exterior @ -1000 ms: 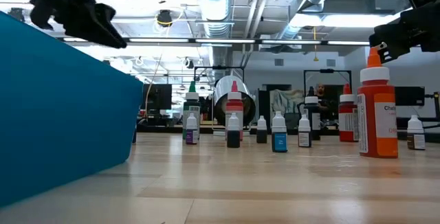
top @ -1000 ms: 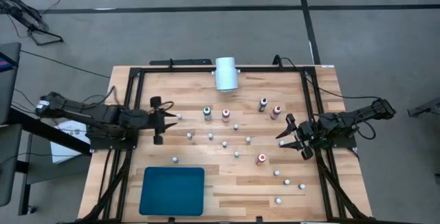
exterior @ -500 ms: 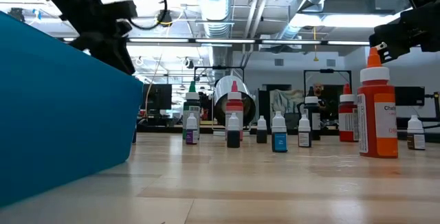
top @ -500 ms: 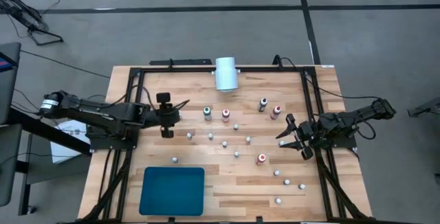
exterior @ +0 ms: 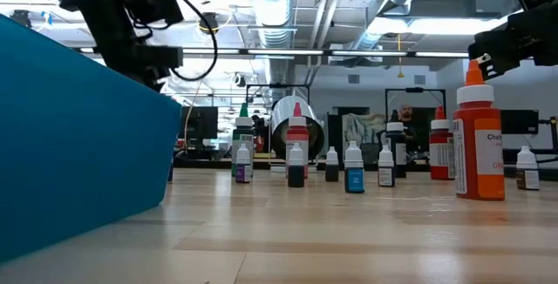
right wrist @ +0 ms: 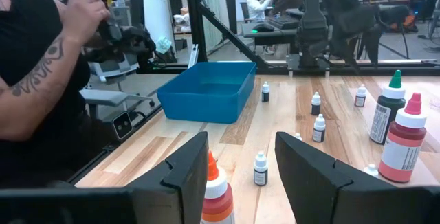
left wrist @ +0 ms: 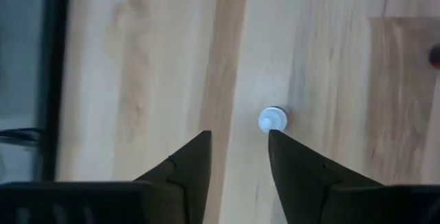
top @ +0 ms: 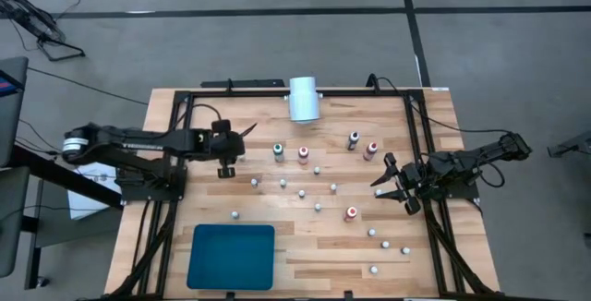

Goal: Pick & Place food coloring
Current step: Put the small black food coloring bottle into the blue bin

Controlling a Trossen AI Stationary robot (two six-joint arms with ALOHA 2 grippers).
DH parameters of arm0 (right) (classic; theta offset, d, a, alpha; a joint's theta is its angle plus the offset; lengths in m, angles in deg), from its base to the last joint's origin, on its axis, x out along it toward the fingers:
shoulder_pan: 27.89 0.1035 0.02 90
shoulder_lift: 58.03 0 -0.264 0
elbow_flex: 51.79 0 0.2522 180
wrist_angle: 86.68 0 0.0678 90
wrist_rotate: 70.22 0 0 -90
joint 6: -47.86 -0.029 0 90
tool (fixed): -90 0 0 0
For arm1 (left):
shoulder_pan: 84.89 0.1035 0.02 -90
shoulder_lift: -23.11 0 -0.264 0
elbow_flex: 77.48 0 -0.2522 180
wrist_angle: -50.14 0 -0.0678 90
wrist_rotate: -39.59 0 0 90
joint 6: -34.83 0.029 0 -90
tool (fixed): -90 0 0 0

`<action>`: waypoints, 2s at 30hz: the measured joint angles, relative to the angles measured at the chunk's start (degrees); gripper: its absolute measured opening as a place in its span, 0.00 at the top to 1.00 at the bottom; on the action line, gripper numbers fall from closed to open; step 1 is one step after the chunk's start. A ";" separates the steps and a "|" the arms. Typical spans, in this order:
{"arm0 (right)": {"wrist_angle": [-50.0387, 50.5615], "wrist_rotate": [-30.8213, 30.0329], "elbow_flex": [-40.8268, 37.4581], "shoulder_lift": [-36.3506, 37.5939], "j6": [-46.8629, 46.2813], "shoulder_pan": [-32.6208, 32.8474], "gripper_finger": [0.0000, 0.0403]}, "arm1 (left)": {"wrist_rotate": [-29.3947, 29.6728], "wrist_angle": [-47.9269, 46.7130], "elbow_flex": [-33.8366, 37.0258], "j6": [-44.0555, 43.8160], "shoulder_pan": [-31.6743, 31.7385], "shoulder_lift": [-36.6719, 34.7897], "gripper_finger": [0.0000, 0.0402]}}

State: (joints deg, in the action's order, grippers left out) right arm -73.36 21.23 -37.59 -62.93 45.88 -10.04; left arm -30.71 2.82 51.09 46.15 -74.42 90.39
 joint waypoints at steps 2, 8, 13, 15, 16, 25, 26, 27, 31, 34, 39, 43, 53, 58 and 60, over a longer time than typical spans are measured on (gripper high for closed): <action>0.02 0.00 0.00 0.01 0.00 -0.01 0.61 | -1.21 0.32 0.00 0.04 0.87 1.13 0.61; 0.01 0.00 0.01 0.00 0.00 0.01 0.61 | -1.77 1.67 0.00 1.36 1.84 3.86 0.49; 0.02 0.00 0.00 0.00 0.01 0.01 0.61 | -4.64 2.42 0.00 4.11 1.80 5.69 0.43; 0.01 0.00 0.01 0.00 0.01 0.02 0.61 | -5.52 3.18 0.00 4.74 1.80 6.62 0.43; 0.00 0.00 0.00 0.00 0.00 0.02 0.61 | -5.80 3.54 0.00 5.07 1.80 7.12 0.42; -0.01 0.00 0.01 0.01 0.01 0.01 0.61 | -6.02 5.43 0.00 7.63 2.59 11.17 0.42; 0.02 0.00 0.02 0.00 0.00 0.02 0.61 | -6.02 5.51 0.00 7.65 2.79 11.55 0.42; -0.01 0.00 0.02 0.02 0.00 0.01 0.61 | -6.02 5.55 0.00 7.76 3.01 11.86 0.42; 0.00 0.00 0.02 0.00 0.00 0.00 0.61 | -6.02 6.13 0.00 7.97 3.20 12.59 0.45; 0.02 0.00 0.02 0.00 0.00 0.00 0.61 | -6.02 6.24 0.00 9.00 3.19 12.57 0.50; 0.02 0.00 0.01 0.00 0.00 0.02 0.61 | -5.98 6.14 0.00 9.03 3.19 12.57 0.61; -0.01 0.00 0.00 0.00 0.00 0.01 0.61 | -5.98 6.12 0.00 9.00 3.19 12.57 0.71; -0.01 0.00 0.00 0.01 0.00 0.02 0.61 | -6.35 6.15 0.00 6.35 2.68 12.35 0.85; -0.01 0.00 0.00 0.02 0.00 0.02 0.61 | -7.29 5.54 0.04 5.27 1.18 9.51 0.82; 0.01 0.00 0.02 0.00 0.01 0.02 0.61 | -7.56 4.79 0.04 4.39 0.35 7.69 0.81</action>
State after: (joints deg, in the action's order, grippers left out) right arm -73.36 21.23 -37.56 -62.93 45.89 -10.02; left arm -38.27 7.61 51.14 50.53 -74.06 98.08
